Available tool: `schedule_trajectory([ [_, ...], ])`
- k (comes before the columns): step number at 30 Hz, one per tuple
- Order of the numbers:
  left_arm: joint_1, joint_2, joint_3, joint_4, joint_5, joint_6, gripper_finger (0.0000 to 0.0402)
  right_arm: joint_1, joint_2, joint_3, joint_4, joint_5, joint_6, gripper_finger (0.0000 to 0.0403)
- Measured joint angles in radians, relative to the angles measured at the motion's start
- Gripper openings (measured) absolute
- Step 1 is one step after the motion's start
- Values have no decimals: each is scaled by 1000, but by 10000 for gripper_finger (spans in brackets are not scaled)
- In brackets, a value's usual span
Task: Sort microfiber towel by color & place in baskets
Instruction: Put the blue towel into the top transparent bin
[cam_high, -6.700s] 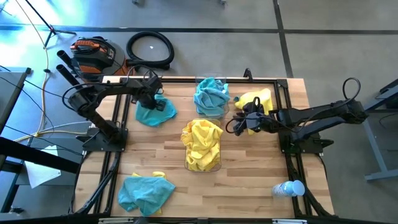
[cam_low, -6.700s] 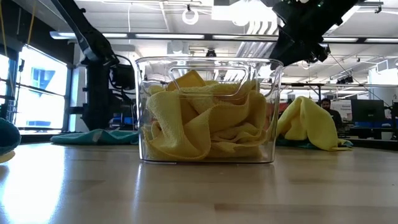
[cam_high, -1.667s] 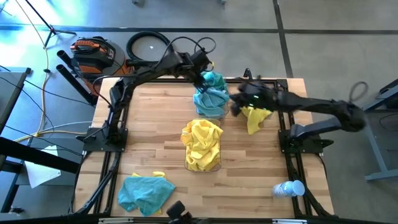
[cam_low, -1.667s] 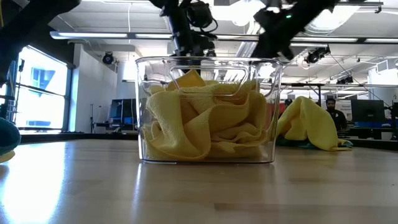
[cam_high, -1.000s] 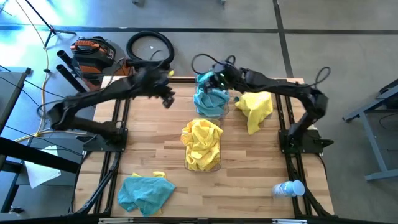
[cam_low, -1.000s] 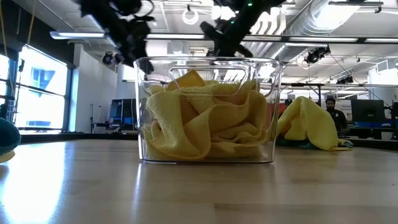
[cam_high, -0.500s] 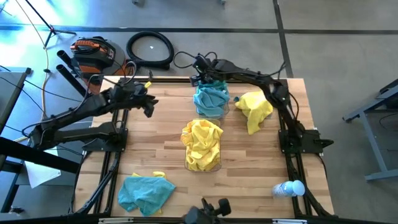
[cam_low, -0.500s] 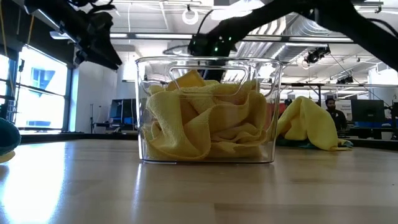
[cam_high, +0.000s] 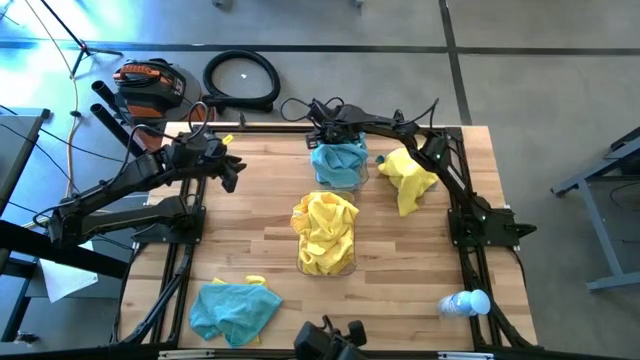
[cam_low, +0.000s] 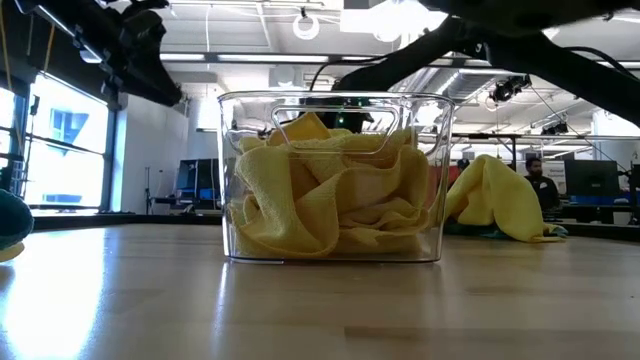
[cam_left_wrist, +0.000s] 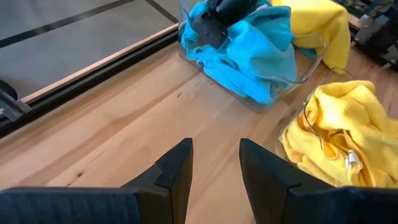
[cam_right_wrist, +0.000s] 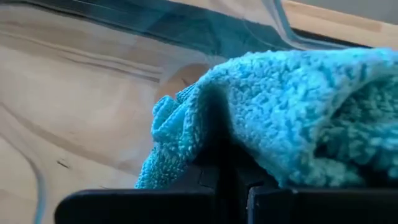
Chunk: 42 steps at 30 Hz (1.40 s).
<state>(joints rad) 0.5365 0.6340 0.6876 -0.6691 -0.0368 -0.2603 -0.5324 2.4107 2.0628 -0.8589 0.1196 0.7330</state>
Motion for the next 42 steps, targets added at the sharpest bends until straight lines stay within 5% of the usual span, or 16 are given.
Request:
schedule_trajectory([
  [9,0,0,0,-29,6,0,119,4,-63,-3,-5,-14,3,0],
  [18,-1,0,0,-39,15,-26,119,18,-217,-3,-79,125,-26,0],
  [27,-1,0,0,-39,18,-35,119,111,-249,-7,-147,54,-64,0],
  [42,-1,0,0,-38,14,-44,119,147,-183,-315,81,17,-18,0],
])
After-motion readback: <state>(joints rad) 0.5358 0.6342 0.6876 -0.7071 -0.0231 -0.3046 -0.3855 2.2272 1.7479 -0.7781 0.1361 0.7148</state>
